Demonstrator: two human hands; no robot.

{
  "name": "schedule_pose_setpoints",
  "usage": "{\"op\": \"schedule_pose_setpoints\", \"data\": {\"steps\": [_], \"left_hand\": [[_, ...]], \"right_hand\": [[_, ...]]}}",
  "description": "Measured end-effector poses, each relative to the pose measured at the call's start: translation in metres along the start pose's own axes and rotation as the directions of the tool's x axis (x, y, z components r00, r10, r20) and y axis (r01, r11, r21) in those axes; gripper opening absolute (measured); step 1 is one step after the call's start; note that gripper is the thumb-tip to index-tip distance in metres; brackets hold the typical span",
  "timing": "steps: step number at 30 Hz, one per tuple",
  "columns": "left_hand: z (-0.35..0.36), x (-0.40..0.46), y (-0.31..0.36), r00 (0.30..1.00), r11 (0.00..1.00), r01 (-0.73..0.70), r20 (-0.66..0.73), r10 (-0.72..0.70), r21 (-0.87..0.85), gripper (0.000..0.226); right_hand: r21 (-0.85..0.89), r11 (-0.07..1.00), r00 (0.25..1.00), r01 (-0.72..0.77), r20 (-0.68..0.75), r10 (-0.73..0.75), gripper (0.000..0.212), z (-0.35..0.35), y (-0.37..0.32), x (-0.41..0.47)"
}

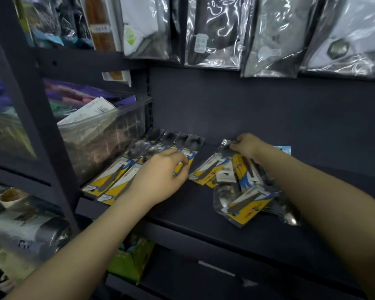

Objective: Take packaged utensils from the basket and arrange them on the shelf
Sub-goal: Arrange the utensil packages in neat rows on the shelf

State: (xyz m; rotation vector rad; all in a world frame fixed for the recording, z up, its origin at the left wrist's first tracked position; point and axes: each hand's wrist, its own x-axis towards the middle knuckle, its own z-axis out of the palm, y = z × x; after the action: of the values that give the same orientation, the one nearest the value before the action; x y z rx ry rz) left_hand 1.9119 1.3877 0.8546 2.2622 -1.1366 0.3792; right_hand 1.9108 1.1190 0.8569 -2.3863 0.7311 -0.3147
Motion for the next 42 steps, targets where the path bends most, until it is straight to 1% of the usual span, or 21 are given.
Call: {"op": "schedule_pose_setpoints", "data": {"steps": [4, 6, 7, 9, 11, 14, 16, 17, 18, 20, 22, 24, 25, 28, 31, 32, 34, 37, 39, 40, 42], "left_hand": [[0.009, 0.007, 0.004, 0.998, 0.998, 0.057, 0.020, -0.057, -0.004, 0.030], [0.014, 0.011, 0.005, 0.994, 0.994, 0.106, 0.040, -0.105, -0.019, 0.026], [0.017, 0.013, 0.006, 0.991, 0.991, 0.130, 0.039, -0.128, -0.033, 0.026], [0.019, 0.016, 0.008, 0.987, 0.984, 0.162, 0.013, -0.161, -0.073, 0.030], [0.019, 0.018, 0.015, 0.980, 0.971, 0.194, -0.018, -0.198, -0.139, 0.035], [0.016, 0.013, 0.027, 0.962, 0.938, 0.241, -0.066, -0.264, -0.248, 0.038], [0.011, -0.002, 0.030, 0.947, 0.919, 0.262, -0.105, -0.304, -0.293, 0.036], [0.008, -0.011, 0.028, 0.939, 0.914, 0.282, -0.112, -0.325, -0.291, 0.037], [0.006, -0.022, 0.024, 0.931, 0.915, 0.308, -0.114, -0.346, -0.259, 0.039], [0.000, -0.041, 0.009, 0.918, 0.926, 0.360, -0.132, -0.373, -0.113, 0.046], [-0.006, -0.054, -0.009, 0.915, 0.914, 0.395, -0.131, -0.382, 0.095, 0.051], [-0.007, -0.058, -0.020, 0.935, 0.897, 0.354, -0.068, -0.348, 0.264, 0.063], [-0.006, -0.058, -0.024, 0.939, 0.893, 0.336, -0.033, -0.343, 0.300, 0.067], [-0.004, -0.051, -0.030, 0.959, 0.869, 0.266, -0.020, -0.284, 0.416, 0.056], [-0.002, -0.047, -0.032, 0.955, 0.800, 0.249, -0.004, -0.295, 0.546, 0.046], [-0.001, -0.046, -0.032, 0.946, 0.800, 0.261, 0.021, -0.323, 0.540, 0.048], [-0.001, -0.043, -0.029, 0.943, 0.829, 0.261, 0.054, -0.329, 0.495, 0.047], [0.002, -0.037, -0.022, 0.994, 0.936, 0.077, 0.053, -0.101, 0.344, 0.046], [0.005, -0.028, -0.007, 0.997, 0.989, -0.055, 0.058, 0.047, 0.140, 0.046], [0.008, -0.022, 0.002, 0.994, 0.995, -0.097, 0.058, 0.096, 0.028, 0.046], [0.014, -0.013, 0.022, 0.988, 0.981, -0.142, 0.049, 0.150, -0.133, 0.045]], "right_hand": [[-0.035, 0.997, 0.998, -0.063, 0.026, 0.064, 0.016, 0.008, -0.007, 0.011], [0.125, 0.991, 0.998, -0.054, -0.020, 0.057, 0.017, 0.007, -0.011, 0.014], [0.237, 0.971, 0.998, -0.031, -0.045, 0.043, 0.026, 0.004, -0.014, 0.015], [0.464, 0.885, 0.997, 0.040, -0.072, -0.007, 0.034, -0.006, -0.024, 0.011], [0.642, 0.761, 0.995, 0.094, -0.043, -0.087, 0.027, -0.018, -0.037, 0.000], [0.754, 0.641, 0.974, 0.141, 0.009, -0.225, 0.018, -0.027, -0.060, -0.024], [0.790, 0.602, 0.947, 0.114, 0.097, -0.307, 0.014, -0.023, -0.070, -0.037], [0.766, 0.633, 0.930, 0.112, 0.144, -0.339, 0.013, -0.018, -0.075, -0.043], [0.686, 0.710, 0.915, 0.159, 0.167, -0.367, 0.013, -0.011, -0.078, -0.046], [0.371, 0.856, 0.887, 0.359, 0.151, -0.437, 0.021, 0.009, -0.083, -0.047], [0.117, 0.877, 0.865, 0.465, 0.148, -0.479, 0.040, 0.030, -0.087, -0.045], [0.074, 0.886, 0.865, 0.458, 0.192, -0.463, 0.047, 0.047, -0.089, -0.042], [0.064, 0.891, 0.863, 0.449, 0.228, -0.451, 0.043, 0.051, -0.089, -0.040], [0.096, 0.906, 0.857, 0.412, 0.297, -0.422, 0.021, 0.053, -0.080, -0.030], [0.012, 0.890, 0.849, 0.455, 0.295, -0.438, 0.023, 0.038, -0.062, -0.028], [-0.009, 0.873, 0.832, 0.488, 0.309, -0.461, 0.023, 0.029, -0.056, -0.032], [0.060, 0.854, 0.763, 0.516, 0.422, -0.490, 0.022, 0.004, -0.042, -0.044], [0.172, 0.846, 0.557, 0.504, 0.684, -0.471, 0.025, -0.035, -0.019, -0.076], [0.109, 0.820, 0.468, 0.562, 0.776, -0.424, 0.040, -0.053, -0.003, -0.094], [0.054, 0.789, 0.458, 0.612, 0.789, -0.409, 0.050, -0.059, 0.005, -0.101], [-0.068, 0.714, 0.503, 0.697, 0.757, -0.418, 0.062, -0.063, 0.019, -0.110]]}}
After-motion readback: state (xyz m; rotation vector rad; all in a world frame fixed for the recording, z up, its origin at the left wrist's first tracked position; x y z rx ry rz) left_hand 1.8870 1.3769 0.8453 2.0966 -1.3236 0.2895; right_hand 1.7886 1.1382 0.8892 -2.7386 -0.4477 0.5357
